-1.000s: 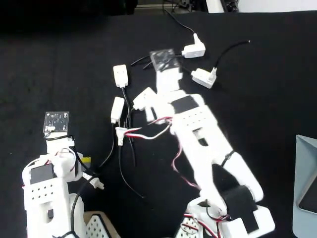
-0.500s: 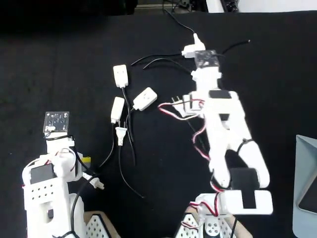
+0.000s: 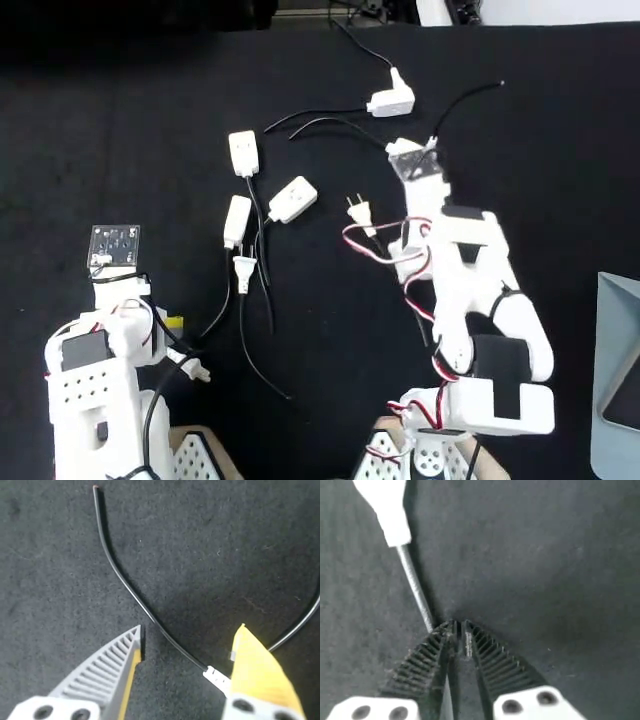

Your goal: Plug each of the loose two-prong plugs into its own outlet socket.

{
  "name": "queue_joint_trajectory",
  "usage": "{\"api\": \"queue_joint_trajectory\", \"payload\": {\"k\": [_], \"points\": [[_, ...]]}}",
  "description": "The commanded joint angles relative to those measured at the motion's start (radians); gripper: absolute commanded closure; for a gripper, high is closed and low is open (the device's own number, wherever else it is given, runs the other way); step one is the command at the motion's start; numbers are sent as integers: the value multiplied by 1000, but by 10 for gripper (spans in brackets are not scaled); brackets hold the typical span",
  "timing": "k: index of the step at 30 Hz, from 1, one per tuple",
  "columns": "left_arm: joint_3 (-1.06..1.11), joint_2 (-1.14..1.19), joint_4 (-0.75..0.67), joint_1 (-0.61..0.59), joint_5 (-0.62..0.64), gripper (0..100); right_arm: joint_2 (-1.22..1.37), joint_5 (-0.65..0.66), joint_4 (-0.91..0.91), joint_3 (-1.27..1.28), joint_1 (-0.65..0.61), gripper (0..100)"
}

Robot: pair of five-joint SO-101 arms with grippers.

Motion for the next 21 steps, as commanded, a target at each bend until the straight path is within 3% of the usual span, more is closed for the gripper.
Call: {"api": "queue_joint_trajectory", "payload": {"k": [1,6,12,18,21], "points": [[-4,-12,-15,-10,-9,711,-4,15,5,19,-68,986],[-4,-12,-15,-10,-9,712,-12,0,5,56,-269,986],[-4,-12,-15,-10,-9,712,-13,-172,5,-19,-489,986],[-4,-12,-15,-10,-9,712,-15,-255,14,-122,-511,986],[-4,-12,-15,-10,-9,712,-16,-318,123,-205,-502,983]]}}
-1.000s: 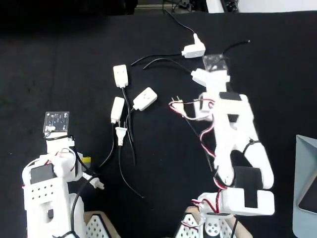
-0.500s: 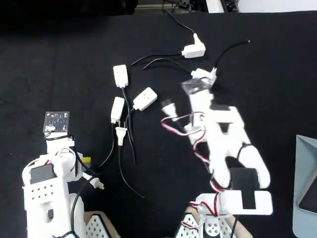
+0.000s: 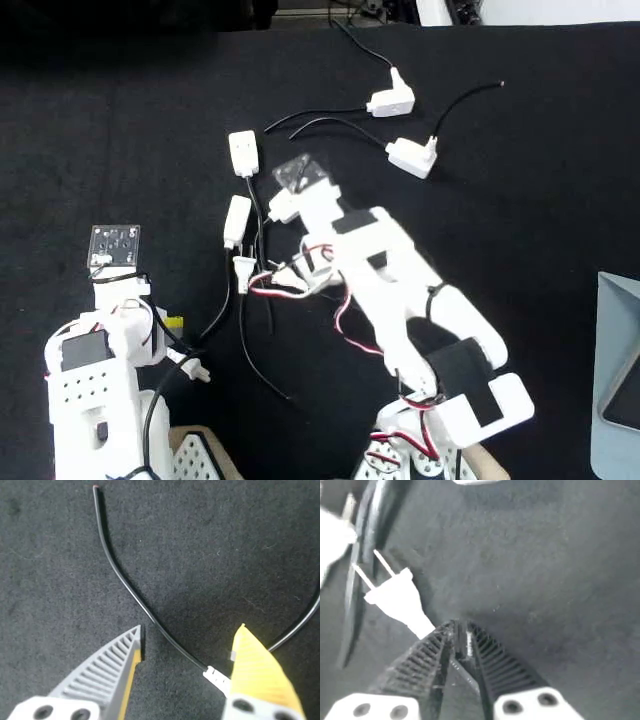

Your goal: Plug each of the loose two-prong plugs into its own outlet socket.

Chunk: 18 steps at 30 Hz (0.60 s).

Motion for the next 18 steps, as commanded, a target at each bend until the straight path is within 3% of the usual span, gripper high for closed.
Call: {"api": "queue_joint_trajectory", "payload": {"k": [1,6,10,18], "points": [[-4,-12,-15,-10,-9,712,-22,-80,133,-142,-2,985],[-4,-12,-15,-10,-9,712,-108,-216,374,-226,5,986],[-4,-12,-15,-10,-9,712,-151,-230,493,-177,29,986],[-4,-12,-15,-10,-9,712,-97,-229,468,35,126,985]]}}
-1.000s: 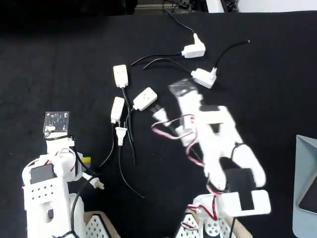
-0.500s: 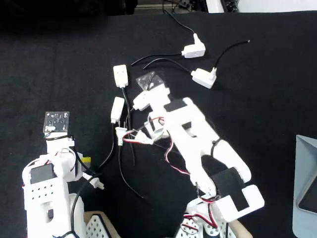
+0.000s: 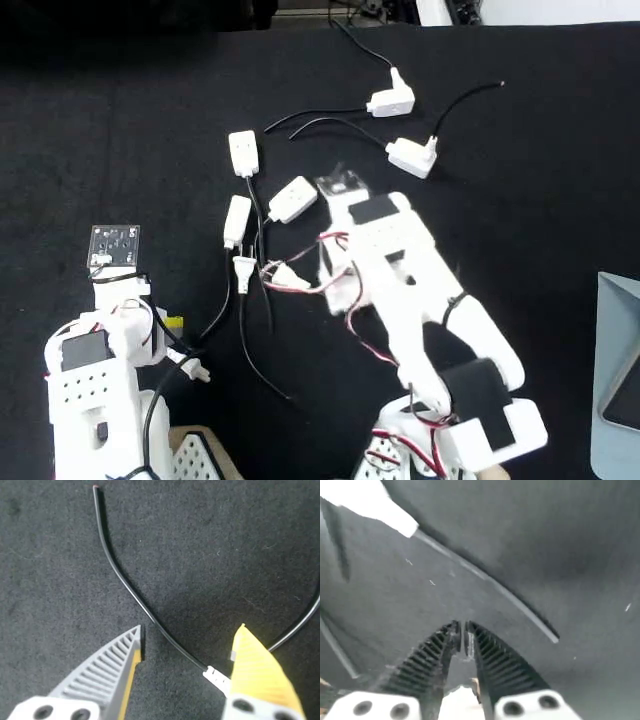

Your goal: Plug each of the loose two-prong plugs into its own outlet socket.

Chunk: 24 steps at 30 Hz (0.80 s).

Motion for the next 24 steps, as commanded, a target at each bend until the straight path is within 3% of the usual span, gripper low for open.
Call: {"api": "queue_joint_trajectory", "payload": {"k": [1,8,14,24], "points": [[-4,-12,-15,-10,-9,712,27,-14,-54,50,64,985],[-4,-12,-15,-10,-9,713,183,58,-172,81,207,985],[-4,-12,-15,-10,-9,713,269,150,-325,-36,367,986],[-4,-12,-15,-10,-9,713,211,262,-680,-191,391,986]]}}
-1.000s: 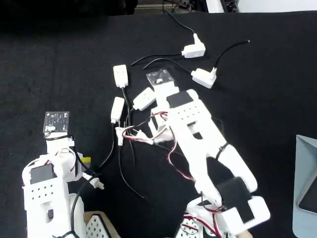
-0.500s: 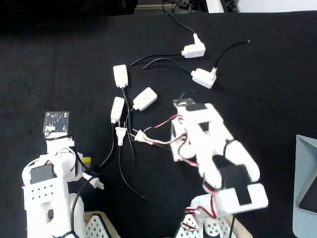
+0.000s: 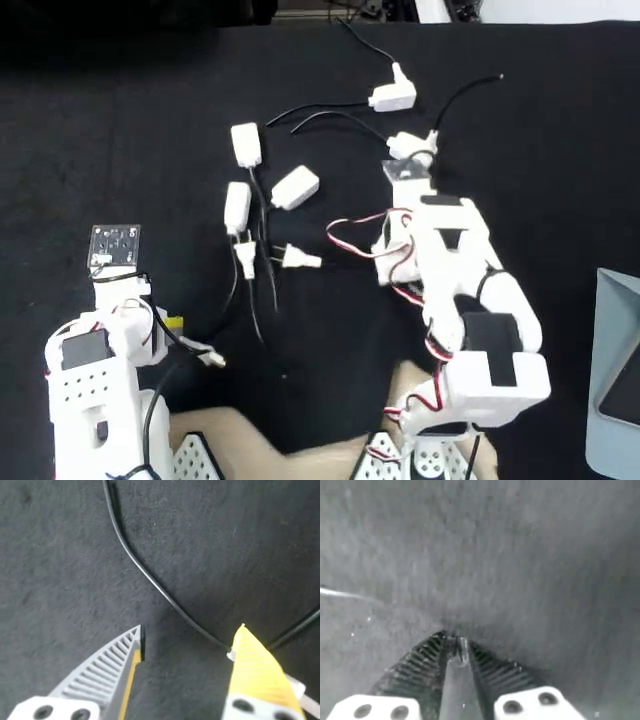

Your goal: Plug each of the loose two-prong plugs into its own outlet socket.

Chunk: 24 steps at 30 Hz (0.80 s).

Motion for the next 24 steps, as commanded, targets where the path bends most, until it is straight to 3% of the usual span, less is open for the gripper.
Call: {"api": "queue_joint_trajectory", "payload": {"k": [1,5,18,24], "points": [[-4,-12,-15,-10,-9,713,-59,9,-244,-140,46,986],[-4,-12,-15,-10,-9,713,-94,8,-341,-140,52,986],[-4,-12,-15,-10,-9,713,-512,0,-308,5,-25,986],[-4,-12,-15,-10,-9,713,-562,-29,-302,74,-98,983]]}}
